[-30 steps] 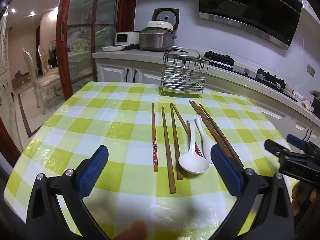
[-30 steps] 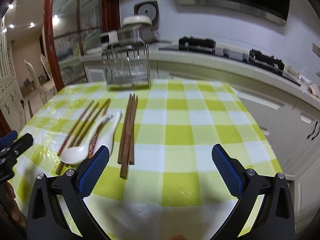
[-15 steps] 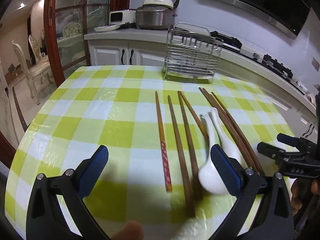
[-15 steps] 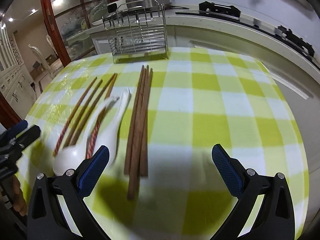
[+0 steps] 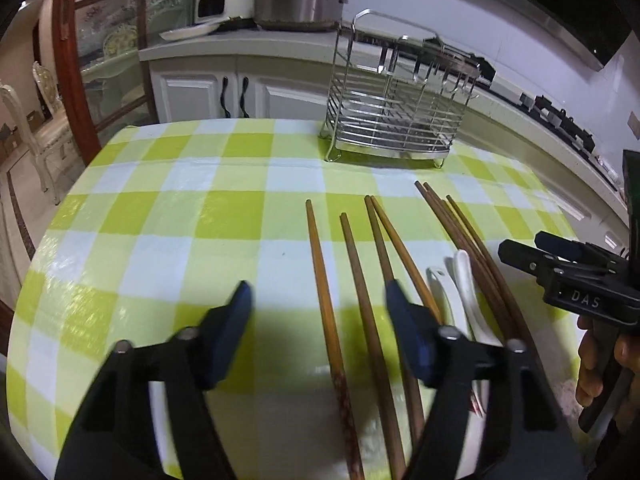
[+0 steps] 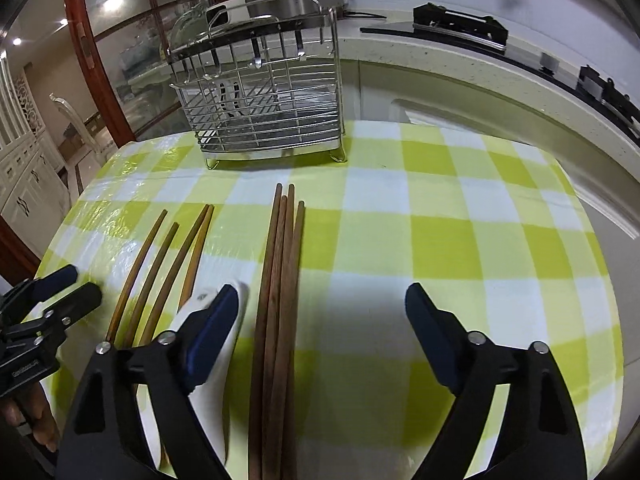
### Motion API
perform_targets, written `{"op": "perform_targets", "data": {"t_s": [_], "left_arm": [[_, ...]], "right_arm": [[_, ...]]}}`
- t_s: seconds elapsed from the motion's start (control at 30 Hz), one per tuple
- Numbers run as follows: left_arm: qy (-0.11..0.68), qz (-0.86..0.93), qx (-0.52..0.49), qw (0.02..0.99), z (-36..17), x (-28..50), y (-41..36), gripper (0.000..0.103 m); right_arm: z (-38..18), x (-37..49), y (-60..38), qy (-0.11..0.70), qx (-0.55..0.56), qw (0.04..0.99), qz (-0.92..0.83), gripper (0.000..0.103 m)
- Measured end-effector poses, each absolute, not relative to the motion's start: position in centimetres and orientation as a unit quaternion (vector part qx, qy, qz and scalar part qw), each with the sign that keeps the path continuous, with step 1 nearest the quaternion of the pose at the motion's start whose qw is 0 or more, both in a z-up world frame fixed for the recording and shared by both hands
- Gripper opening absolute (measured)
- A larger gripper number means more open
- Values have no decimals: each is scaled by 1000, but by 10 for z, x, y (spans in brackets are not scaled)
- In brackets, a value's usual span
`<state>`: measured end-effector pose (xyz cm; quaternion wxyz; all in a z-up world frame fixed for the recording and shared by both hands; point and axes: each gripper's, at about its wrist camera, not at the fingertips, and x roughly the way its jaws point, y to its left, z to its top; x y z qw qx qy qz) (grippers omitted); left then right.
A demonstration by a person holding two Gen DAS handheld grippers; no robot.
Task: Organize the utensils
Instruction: 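Grasp the red-patterned chopstick with the left tool while the right tool grasps a brown chopstick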
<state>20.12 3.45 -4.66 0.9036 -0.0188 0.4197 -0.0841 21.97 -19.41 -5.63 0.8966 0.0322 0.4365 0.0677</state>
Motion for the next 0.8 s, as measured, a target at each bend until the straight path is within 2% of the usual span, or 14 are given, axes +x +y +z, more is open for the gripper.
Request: {"op": "perform_targets", "data": {"t_s": [0.03,0.1,0.23,0.3,0.4,0.53,0.67,0.77,0.8], "left_arm": [[424,-83,-17,901,-50,206,33,51],[437,-80,-15,896,-57,218,31,37],[442,-72,-3,894,-63,230,26,30],[445,-64,9,893,-66,236,23,22],[450,-63,13,891,-70,240,21,18],[451,-62,22,890,-72,242,20,13],[449,-61,26,891,-72,243,20,12],[448,-60,29,892,-72,244,18,12],[448,-60,29,892,-72,244,18,12]], "right_arm": [[-57,223,-193,437,32,896,68,76],[-60,229,-192,441,32,894,70,71],[-64,241,-193,448,35,890,76,67],[-65,244,-193,450,39,888,81,67],[-67,249,-192,453,33,887,81,65],[-74,256,-194,466,37,880,84,48],[-77,259,-192,469,31,878,89,43],[-77,259,-190,468,31,878,97,32],[-76,260,-190,468,30,878,98,23]]}}
